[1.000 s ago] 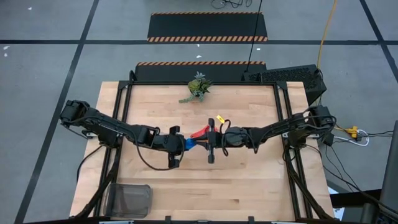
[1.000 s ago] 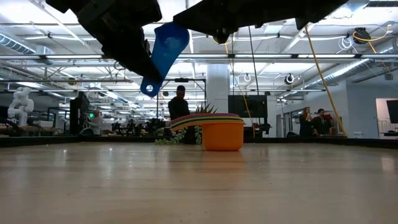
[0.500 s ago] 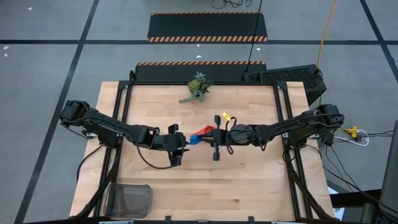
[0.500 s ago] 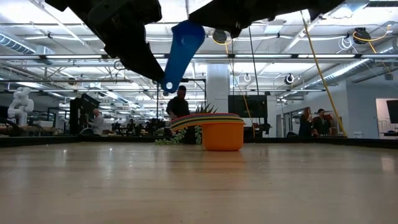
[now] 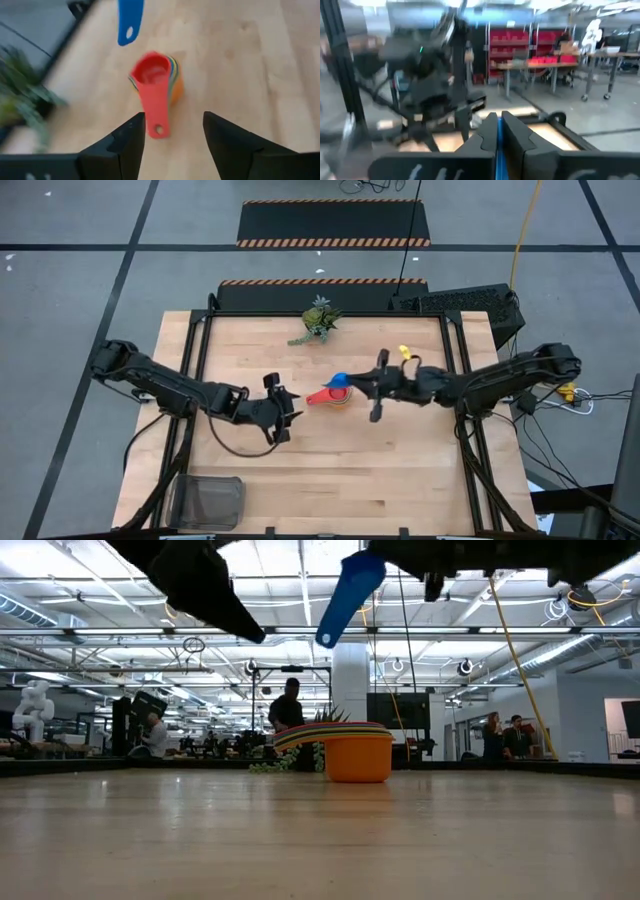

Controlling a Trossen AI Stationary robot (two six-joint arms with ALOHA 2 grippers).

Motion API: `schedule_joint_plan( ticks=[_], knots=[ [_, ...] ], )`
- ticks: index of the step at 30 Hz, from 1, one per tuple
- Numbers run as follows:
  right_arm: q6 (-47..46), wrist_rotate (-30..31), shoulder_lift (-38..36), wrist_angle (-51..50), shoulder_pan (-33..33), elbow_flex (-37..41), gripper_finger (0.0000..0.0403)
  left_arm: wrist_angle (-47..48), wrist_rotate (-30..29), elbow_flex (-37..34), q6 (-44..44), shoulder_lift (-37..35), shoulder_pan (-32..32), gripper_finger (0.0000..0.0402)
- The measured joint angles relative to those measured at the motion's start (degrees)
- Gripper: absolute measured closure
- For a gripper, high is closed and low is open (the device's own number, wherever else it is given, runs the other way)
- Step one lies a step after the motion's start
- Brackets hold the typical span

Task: Nest measuring cups in basket
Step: Stack the blue measuring cup on top of the red measuring cup

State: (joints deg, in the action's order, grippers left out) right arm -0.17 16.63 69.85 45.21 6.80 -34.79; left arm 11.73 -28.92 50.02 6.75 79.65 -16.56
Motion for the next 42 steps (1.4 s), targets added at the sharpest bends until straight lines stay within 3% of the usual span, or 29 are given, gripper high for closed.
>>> schedule_joint_plan(
  ticks=[5,9,15,22,28,34,42],
  knots=[
    [-4.64,-0.17,-1.49,11.02,-1.57,5.64,0.0402,-6.36,-9.48,0.0,-13.33,0.03,-4.04,0.0207],
    [-8.78,-2.94,-1.23,13.84,-2.34,6.41,0.0402,-13.64,-13.0,0.0,-19.88,0.05,-6.35,0.0194],
    [-17.27,-3.26,-1.12,15.44,-2.35,6.39,0.0402,-21.08,-13.27,0.0,-30.8,0.14,-8.81,0.0153],
    [-22.13,-1.18,-0.45,14.99,-2.18,6.36,0.0402,-23.09,-15.31,0.0,-38.64,0.23,-9.95,0.0114],
    [-25.88,0.0,1.28,17.91,-1.85,7.1,0.0402,-23.85,-16.79,0.0,-43.43,0.23,-11.48,0.0107],
    [-30.22,3.08,3.56,28.76,-1.85,10.64,0.0403,-26.17,-16.65,0.0,-48.42,0.32,-13.04,0.0107],
    [-32.3,4.74,5.5,36.89,-1.85,12.88,0.0403,-33.53,-21.02,0.0,-57.91,5.81,-12.63,0.0107]
  ],
)
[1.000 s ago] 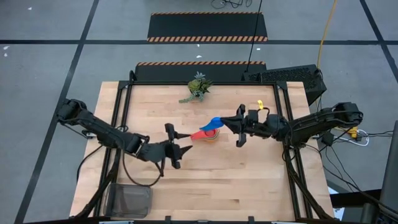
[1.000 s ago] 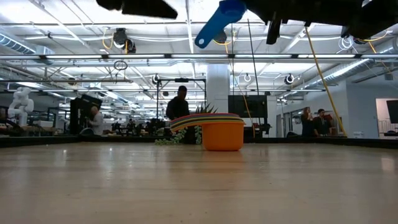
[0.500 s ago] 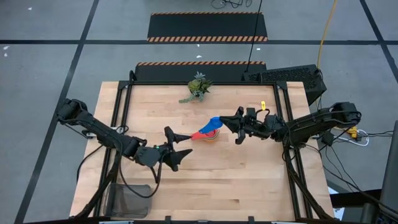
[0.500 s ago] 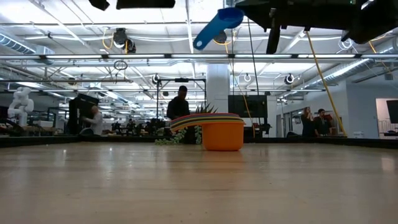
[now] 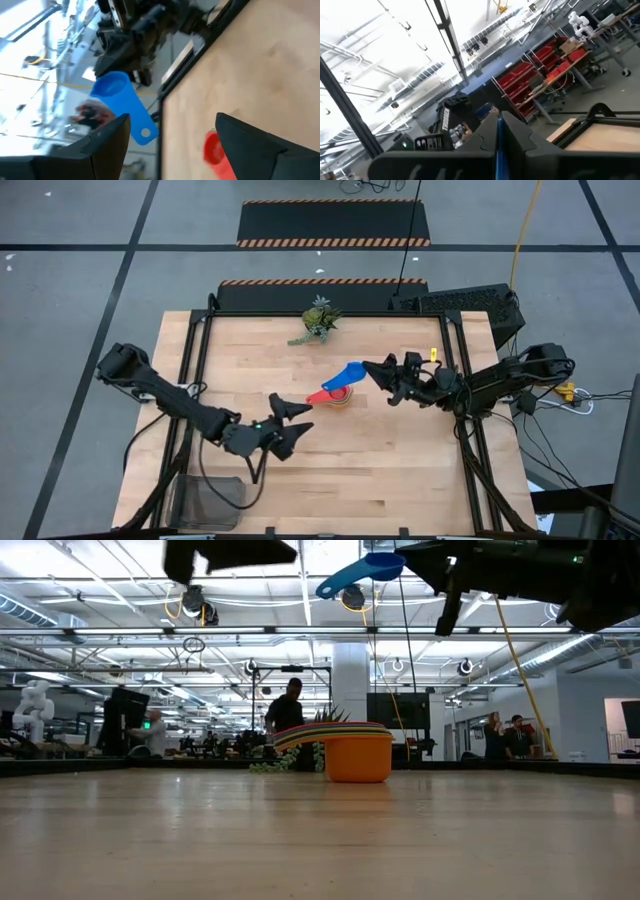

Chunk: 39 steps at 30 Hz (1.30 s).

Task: Nest measuring cups in basket
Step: Stack the blue measuring cup on top of the red measuring cup

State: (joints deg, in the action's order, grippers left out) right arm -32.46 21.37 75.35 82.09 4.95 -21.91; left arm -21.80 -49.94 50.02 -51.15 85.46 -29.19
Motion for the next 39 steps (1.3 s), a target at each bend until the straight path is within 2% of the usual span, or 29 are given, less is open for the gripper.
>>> schedule_joint_plan(
  ticks=[5,11,13,19,25,31,39],
  knots=[
    [-0.19,1.18,0.02,-0.01,0.02,0.0,0.0403,-10.34,-5.72,0.0,-12.18,4.87,0.32,0.0107],
    [-1.43,1.13,0.02,-0.1,0.02,0.0,0.0403,-19.78,-13.66,0.0,-38.75,11.73,1.63,0.0108],
    [-2.51,1.15,0.0,-0.26,0.02,0.0,0.0403,-20.94,-14.42,0.0,-43.64,13.47,2.66,0.0108],
    [-5.71,1.27,0.02,-1.45,0.02,0.0,0.0403,-21.93,-13.3,0.0,-49.16,15.53,6.3,0.0108],
    [-5.2,3.14,0.02,-1.87,0.02,0.0,0.0403,-23.59,-12.89,1.29,-49.84,15.04,7.44,0.0108],
    [-10.07,4.15,1.13,-1.89,0.19,-0.02,0.0403,-23.6,-11.64,3.49,-51.45,15.01,7.8,0.0108],
    [-13.11,6.09,7.08,6.04,1.94,-0.22,0.0403,-23.57,-11.38,4.31,-52.2,15.01,7.3,0.0108]
  ],
)
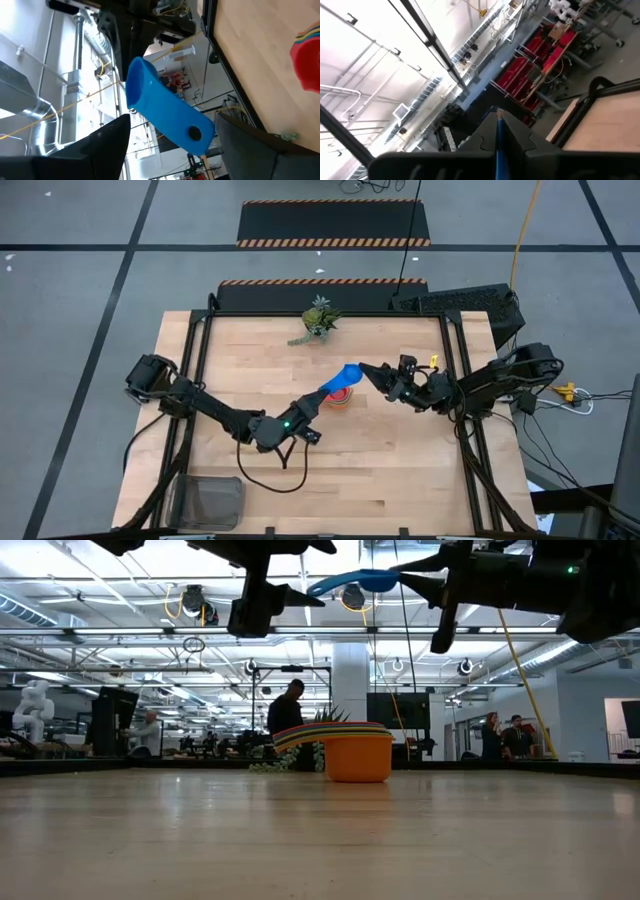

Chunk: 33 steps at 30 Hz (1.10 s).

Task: Nest measuring cups in basket
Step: Stack the blue measuring cup on top of the red measuring cup

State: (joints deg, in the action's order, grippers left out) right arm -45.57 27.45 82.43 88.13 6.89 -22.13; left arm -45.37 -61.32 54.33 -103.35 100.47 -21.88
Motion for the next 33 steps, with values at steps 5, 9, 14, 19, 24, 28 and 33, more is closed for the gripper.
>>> schedule_joint_plan(
  ticks=[5,9,14,19,24,28,33],
  knots=[
    [-0.47,0.93,2.23,1.69,0.82,-0.57,0.0403,-0.02,1.4,0.0,0.14,0.0,0.06,0.0108],
    [-1.8,1.05,3.05,1.7,0.9,-0.63,0.0403,-0.54,1.88,0.0,0.02,0.0,0.01,0.0108],
    [-1.8,1.06,3.0,1.76,0.88,-0.66,0.0403,-1.46,1.81,0.0,-0.09,0.0,0.03,0.0108],
    [-1.77,1.17,3.0,1.77,0.88,-0.7,0.0403,-1.63,1.79,0.0,-0.11,0.0,0.12,0.0108],
    [-1.76,1.25,3.0,1.78,0.88,-0.7,0.0403,-1.63,1.75,0.0,-0.34,0.0,0.12,0.0108],
    [-1.76,1.28,3.0,1.79,0.88,-0.7,0.0403,-1.61,1.75,0.0,-0.48,0.0,0.39,0.0108],
    [-1.73,1.36,3.0,1.8,0.97,-0.7,0.0403,-1.6,1.73,0.0,-0.46,0.0,0.54,0.0108]
  ],
)
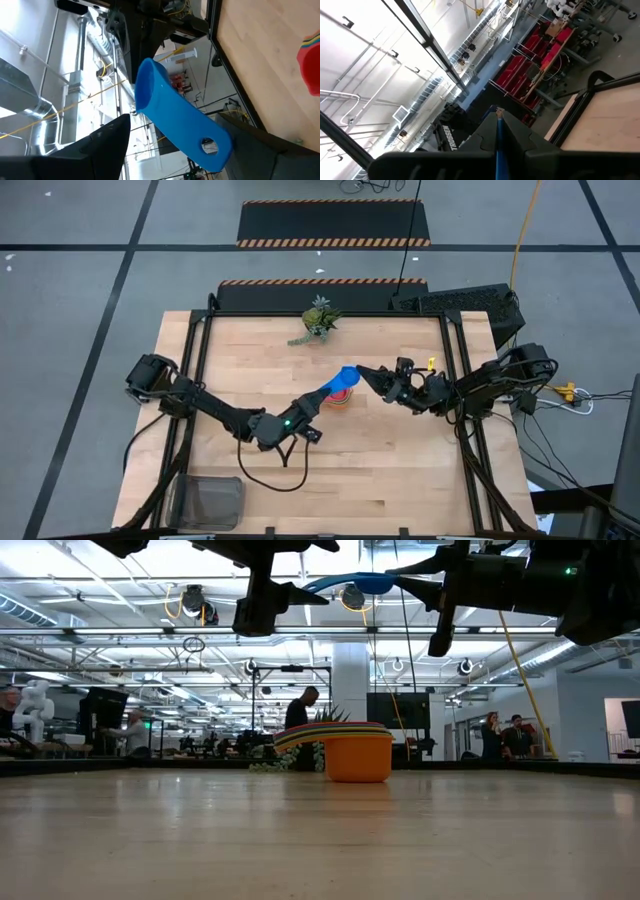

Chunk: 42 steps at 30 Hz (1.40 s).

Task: Nest measuring cups in basket
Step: Stack the blue measuring cup on top of the red measuring cup

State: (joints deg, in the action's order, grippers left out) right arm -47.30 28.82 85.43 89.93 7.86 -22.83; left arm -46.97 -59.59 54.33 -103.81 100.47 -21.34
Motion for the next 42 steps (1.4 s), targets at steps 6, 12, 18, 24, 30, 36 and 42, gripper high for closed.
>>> schedule_joint_plan(
  ticks=[6,12,18,24,30,36,42],
  knots=[
    [0.17,-0.01,0.0,-0.01,0.0,0.0,0.0403,0.25,0.02,0.0,-0.74,0.0,-0.03,0.0118],
    [0.24,-0.02,0.0,-0.02,0.0,0.0,0.0403,0.47,0.0,0.0,-0.89,0.0,-0.13,0.0195],
    [0.39,0.09,0.0,-0.08,0.0,0.01,0.0403,2.51,0.59,0.0,1.24,0.0,-0.13,0.0289],
    [0.45,1.16,0.02,-1.19,-0.04,0.09,0.0397,3.01,1.09,0.0,3.25,-0.07,-0.15,0.0359],
    [0.44,3.32,0.11,-3.56,-0.02,0.11,0.0363,2.77,1.11,0.11,5.04,-0.13,-0.13,0.0394],
    [2.55,2.66,0.11,-2.67,0.0,0.11,0.028,2.78,1.16,0.11,7.14,-0.11,-0.04,0.039],
    [2.46,2.74,0.07,-2.58,0.0,0.09,0.0168,2.87,1.14,0.09,9.31,-0.1,0.39,0.0395]
  ],
)
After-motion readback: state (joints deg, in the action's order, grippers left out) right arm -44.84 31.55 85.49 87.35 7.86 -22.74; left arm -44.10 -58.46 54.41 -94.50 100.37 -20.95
